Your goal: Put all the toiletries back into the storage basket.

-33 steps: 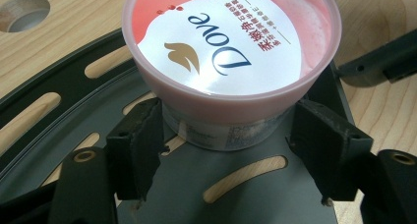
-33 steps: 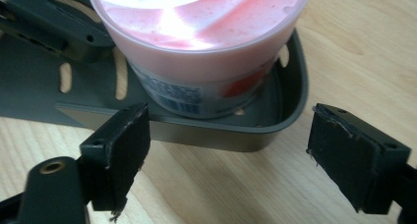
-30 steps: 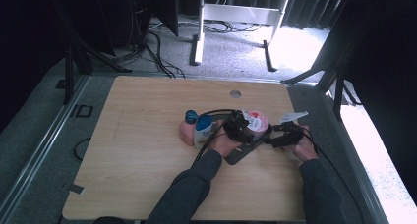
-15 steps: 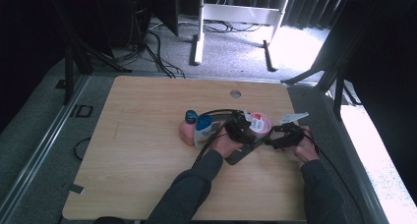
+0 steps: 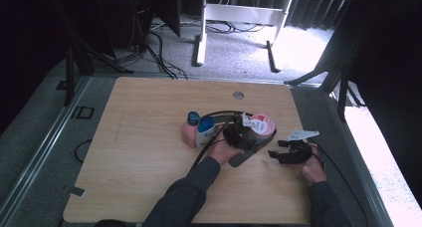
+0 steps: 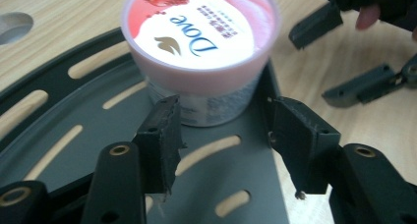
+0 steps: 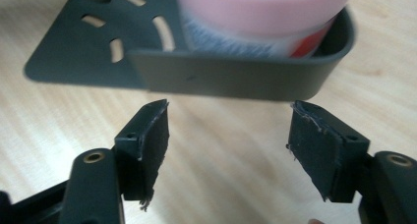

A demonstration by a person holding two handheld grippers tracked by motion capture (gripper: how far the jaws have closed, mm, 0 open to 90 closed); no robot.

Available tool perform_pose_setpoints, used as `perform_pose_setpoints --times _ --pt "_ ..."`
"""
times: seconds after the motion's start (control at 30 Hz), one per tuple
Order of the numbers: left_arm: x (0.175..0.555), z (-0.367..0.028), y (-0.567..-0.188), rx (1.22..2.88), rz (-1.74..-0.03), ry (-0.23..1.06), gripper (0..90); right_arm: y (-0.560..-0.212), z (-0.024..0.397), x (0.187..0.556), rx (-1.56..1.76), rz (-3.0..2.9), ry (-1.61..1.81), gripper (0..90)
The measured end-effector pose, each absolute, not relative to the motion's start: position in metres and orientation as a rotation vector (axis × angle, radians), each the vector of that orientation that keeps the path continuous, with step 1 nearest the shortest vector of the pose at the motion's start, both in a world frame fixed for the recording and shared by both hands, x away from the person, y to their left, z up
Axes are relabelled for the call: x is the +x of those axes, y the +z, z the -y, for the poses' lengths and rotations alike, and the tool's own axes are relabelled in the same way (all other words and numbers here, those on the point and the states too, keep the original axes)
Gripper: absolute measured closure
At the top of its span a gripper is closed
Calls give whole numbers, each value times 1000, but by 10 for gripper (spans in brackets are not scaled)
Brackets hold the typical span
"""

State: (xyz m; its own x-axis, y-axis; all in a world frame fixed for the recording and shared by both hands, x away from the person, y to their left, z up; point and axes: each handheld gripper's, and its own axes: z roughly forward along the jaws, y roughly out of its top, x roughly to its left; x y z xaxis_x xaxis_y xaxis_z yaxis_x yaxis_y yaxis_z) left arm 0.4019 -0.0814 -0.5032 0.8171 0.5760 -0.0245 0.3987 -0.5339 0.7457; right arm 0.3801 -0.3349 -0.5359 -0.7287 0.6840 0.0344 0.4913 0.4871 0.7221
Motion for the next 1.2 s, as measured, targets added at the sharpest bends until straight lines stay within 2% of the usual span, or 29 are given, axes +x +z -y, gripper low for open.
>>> perform_pose_setpoints --times 0.13,0.37,0.73,1.2 --pt "391 76 -499 2193 -684 281 500 -541 328 354 991 -2451 1070 364" --pt "381 61 -486 2174 -667 229 508 -546 326 329 1026 -2401 1103 385" --pt "368 39 -472 2140 -666 189 533 -556 324 321 1048 -2385 1061 385" --pt "349 12 -452 2132 -654 229 546 -559 327 319 1028 -2388 1064 374"
